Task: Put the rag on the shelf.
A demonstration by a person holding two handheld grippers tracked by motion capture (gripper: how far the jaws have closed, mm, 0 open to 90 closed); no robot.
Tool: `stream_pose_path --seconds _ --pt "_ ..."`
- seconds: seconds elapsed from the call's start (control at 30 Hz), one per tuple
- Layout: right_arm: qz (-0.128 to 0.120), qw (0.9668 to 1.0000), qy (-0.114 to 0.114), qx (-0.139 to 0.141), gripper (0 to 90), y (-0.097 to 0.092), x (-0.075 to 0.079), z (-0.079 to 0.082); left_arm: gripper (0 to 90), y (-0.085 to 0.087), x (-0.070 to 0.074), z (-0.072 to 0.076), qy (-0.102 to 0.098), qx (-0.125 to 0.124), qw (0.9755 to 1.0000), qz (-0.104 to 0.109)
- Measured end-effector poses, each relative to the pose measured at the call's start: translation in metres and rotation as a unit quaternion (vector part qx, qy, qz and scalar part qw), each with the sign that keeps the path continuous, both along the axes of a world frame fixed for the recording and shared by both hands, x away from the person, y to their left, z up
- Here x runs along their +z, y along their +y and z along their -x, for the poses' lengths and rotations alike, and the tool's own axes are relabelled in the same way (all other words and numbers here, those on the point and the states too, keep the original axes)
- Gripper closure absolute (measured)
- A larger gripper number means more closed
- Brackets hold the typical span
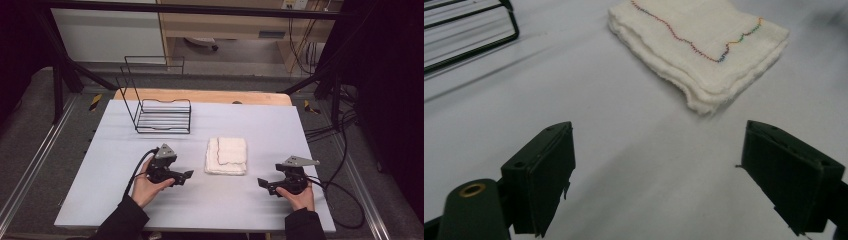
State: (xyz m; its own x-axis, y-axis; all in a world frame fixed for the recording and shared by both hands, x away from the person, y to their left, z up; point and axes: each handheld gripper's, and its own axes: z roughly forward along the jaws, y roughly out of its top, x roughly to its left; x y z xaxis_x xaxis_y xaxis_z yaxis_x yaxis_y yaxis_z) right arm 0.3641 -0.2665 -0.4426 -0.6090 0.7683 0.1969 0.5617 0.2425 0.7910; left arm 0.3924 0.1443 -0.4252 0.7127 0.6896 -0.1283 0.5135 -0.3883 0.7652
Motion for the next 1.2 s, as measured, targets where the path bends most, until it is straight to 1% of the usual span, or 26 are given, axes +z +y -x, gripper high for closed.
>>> stream_pose_path --seconds 0.03,0.07,0.1,0.13,0.17,0.2,0.27,0.3,0.33,0.37,0.43,0.47,0.5,0.53,0.6,0.63,0.67,0.7,0.77,0.8,0.87,0.93,1.0,1.07,1.13,1.2 --pt "0.0 1.0 0.0 0.0 0.6 0.0 0.0 0.0 14.3 -0.009 0.0 -0.002 0.008 -0.004 1.0 0.003" --pt "0.0 1.0 0.0 0.0 0.6 0.0 0.0 0.0 14.5 -0.009 0.0 -0.002 0.008 -0.004 1.0 0.003" --pt "0.0 1.0 0.0 0.0 0.6 0.0 0.0 0.0 15.3 -0.017 0.0 -0.004 0.007 -0.006 0.9999 -0.004" --pt "0.001 1.0 0.001 0.0 0.6 0.0 0.0 0.0 15.9 -0.017 0.0 -0.004 0.007 -0.006 0.9999 -0.004" --pt "0.001 1.0 0.001 0.0 0.6 0.0 0.0 0.0 16.9 -0.022 0.0 -0.006 0.007 -0.004 0.9999 -0.008" --pt "0.001 1.0 0.002 -0.001 0.6 0.0 0.0 0.0 18.3 -0.029 0.001 -0.009 0.01 -0.002 0.9999 -0.003" --pt "0.001 1.0 0.002 -0.001 0.6 0.0 0.0 0.0 20.9 -0.037 0.001 -0.013 0.014 0.0 0.9999 -0.002" --pt "0.001 1.0 0.001 0.0 0.6 0.0 0.0 0.0 22.2 -0.041 0.0 -0.015 0.014 0.002 0.9999 -0.006" --pt "0.001 1.0 0.0 0.0 0.6 0.0 0.0 0.0 23.4 -0.041 0.0 -0.015 0.014 0.002 0.9999 -0.006" --pt "0.001 1.0 0.001 -0.001 0.6 0.0 0.0 0.0 25.4 -0.047 -0.002 -0.019 0.019 0.008 0.9997 -0.008" --pt "0.001 1.0 0.001 -0.001 0.6 0.0 0.0 0.0 29.8 -0.053 -0.004 -0.023 0.027 0.01 0.9996 -0.007" --pt "0.001 1.0 0.001 -0.001 0.6 0.0 0.0 0.0 31.6 -0.056 -0.005 -0.024 0.027 0.012 0.9995 -0.011" --pt "0.001 1.0 0.001 -0.001 0.6 0.0 0.001 0.0 34.2 -0.056 -0.005 -0.024 0.027 0.012 0.9995 -0.011" --pt "0.001 1.0 0.001 -0.001 0.6 0.0 0.001 0.0 37.0 -0.058 -0.007 -0.025 0.031 0.013 0.9994 -0.009" --pt "0.0 1.0 0.001 0.0 0.6 0.0 0.001 0.0 39.3 -0.063 -0.012 -0.028 0.039 0.012 0.999 -0.017" --pt "0.001 1.0 0.001 0.0 0.6 0.0 0.001 0.0 40.5 -0.063 -0.012 -0.028 0.039 0.012 0.999 -0.017" --pt "0.0 1.0 0.001 0.0 0.6 0.0 0.0 0.0 42.0 -0.066 -0.015 -0.029 0.046 0.014 0.9987 -0.017" --pt "0.0 1.0 0.001 -0.001 0.6 0.0 0.0 0.0 43.7 -0.067 -0.016 -0.03 0.047 0.012 0.9987 -0.019" --pt "-0.001 1.0 0.001 -0.001 0.6 0.0 0.001 0.0 45.0 -0.07 -0.017 -0.029 0.049 0.01 0.9985 -0.022" --pt "-0.002 1.0 0.001 -0.001 0.6 0.0 0.001 0.0 45.8 -0.072 -0.017 -0.029 0.049 0.012 0.9986 -0.017" --pt "-0.002 1.0 0.0 -0.001 0.6 0.0 0.001 0.0 47.2 -0.074 -0.017 -0.029 0.051 0.009 0.9985 -0.02" --pt "-0.001 1.0 0.0 0.0 0.6 0.0 0.001 0.0 49.2 -0.076 -0.018 -0.029 0.058 0.01 0.9982 -0.015" --pt "0.0 1.0 0.0 -0.001 0.6 0.0 0.001 0.0 51.1 -0.077 -0.019 -0.029 0.058 0.008 0.9981 -0.015" --pt "-0.003 1.0 0.0 -0.001 0.6 0.0 0.001 0.0 52.0 -0.08 -0.02 -0.027 0.059 0.009 0.998 -0.019" --pt "-0.003 1.0 0.001 -0.001 0.6 0.0 0.001 0.0 53.9 -0.081 -0.021 -0.027 0.066 0.007 0.9976 -0.019" --pt "-0.003 1.0 0.001 -0.001 0.6 0.0 0.001 0.0 56.3 -0.081 -0.022 -0.026 0.069 0.009 0.9974 -0.016"
